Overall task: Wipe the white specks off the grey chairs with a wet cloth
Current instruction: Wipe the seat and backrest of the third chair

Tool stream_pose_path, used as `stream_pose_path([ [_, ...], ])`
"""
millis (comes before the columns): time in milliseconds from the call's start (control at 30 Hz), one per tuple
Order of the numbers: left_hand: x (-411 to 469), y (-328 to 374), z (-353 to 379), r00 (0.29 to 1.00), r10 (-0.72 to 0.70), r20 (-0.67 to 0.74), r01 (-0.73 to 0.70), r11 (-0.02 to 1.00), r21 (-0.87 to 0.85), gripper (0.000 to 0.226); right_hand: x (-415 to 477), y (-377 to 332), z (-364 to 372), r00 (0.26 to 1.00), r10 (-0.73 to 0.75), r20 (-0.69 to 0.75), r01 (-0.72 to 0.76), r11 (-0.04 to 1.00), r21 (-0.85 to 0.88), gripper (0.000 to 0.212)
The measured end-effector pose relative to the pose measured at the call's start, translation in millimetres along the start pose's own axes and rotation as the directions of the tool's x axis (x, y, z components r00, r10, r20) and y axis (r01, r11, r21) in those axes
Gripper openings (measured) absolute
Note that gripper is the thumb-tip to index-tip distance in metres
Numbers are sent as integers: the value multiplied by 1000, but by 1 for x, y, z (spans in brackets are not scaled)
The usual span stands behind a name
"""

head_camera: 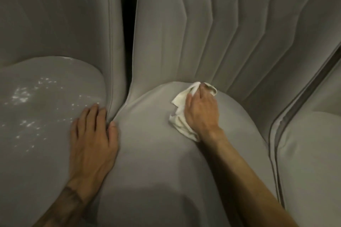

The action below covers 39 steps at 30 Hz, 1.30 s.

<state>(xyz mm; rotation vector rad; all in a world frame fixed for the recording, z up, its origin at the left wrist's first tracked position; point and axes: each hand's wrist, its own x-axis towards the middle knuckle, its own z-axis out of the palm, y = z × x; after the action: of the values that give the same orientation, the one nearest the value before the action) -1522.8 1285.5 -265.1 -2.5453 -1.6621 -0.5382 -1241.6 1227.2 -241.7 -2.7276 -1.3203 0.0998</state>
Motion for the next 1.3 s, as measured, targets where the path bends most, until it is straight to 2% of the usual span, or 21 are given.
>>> stream_pose_path([
  [100,-1,4,-5,1000,-12,-7,12,1000,4,56,1,-27,2,995,88,-45,-86,995,44,50],
  [200,-1,6,-10,1000,-1,10,1,1000,18,58,-6,-98,14,998,-33,-56,37,995,88,48],
  [267,0,6,-12,1000,-1,26,1,1000,14,59,-14,-113,16,989,-144,-27,146,984,101,52],
  [333,-1,7,-14,1000,1,30,-1,1000,17,59,-15,-85,11,970,-244,8,243,968,68,52],
  [367,-1,8,-14,999,6,32,-7,1000,19,60,-10,-64,8,971,-240,17,239,970,50,50],
  [433,-1,9,-16,999,4,38,-5,1000,26,60,4,-33,1,993,-121,4,121,993,4,48],
  [500,-1,9,-16,1000,0,28,0,1000,30,59,5,-41,1,999,-44,-31,44,999,-24,47],
  [633,0,8,-16,1000,8,30,-8,1000,16,59,-34,-118,22,974,-221,-38,224,970,95,52],
  [700,-1,8,-16,999,2,42,-3,1000,15,59,-44,-118,19,952,-306,-18,306,942,139,58],
  [767,-2,8,-16,1000,8,25,-9,999,33,58,-35,-91,12,933,-359,6,356,930,94,56],
  [867,-1,10,-21,1000,21,19,-22,998,52,56,-12,-33,3,972,-235,29,237,968,-86,51],
  [933,-1,10,-21,1000,7,17,-8,999,48,56,-10,-28,-3,991,-134,30,137,980,-143,55],
  [967,0,10,-20,1000,4,19,-5,999,43,56,-13,-42,-4,991,-129,21,130,984,-122,54],
  [1067,0,8,-16,1000,17,14,-18,999,36,56,-39,-104,7,947,-321,0,321,947,1,50],
  [1133,1,5,-14,999,29,18,-30,999,39,56,-52,-117,14,929,-370,18,367,924,104,55],
  [1233,1,4,-12,999,33,9,-33,998,48,58,-35,-80,7,929,-370,-22,370,921,122,54],
  [1300,2,4,-12,999,36,-2,-36,998,51,58,-17,-40,-5,948,-318,5,317,948,38,51],
])
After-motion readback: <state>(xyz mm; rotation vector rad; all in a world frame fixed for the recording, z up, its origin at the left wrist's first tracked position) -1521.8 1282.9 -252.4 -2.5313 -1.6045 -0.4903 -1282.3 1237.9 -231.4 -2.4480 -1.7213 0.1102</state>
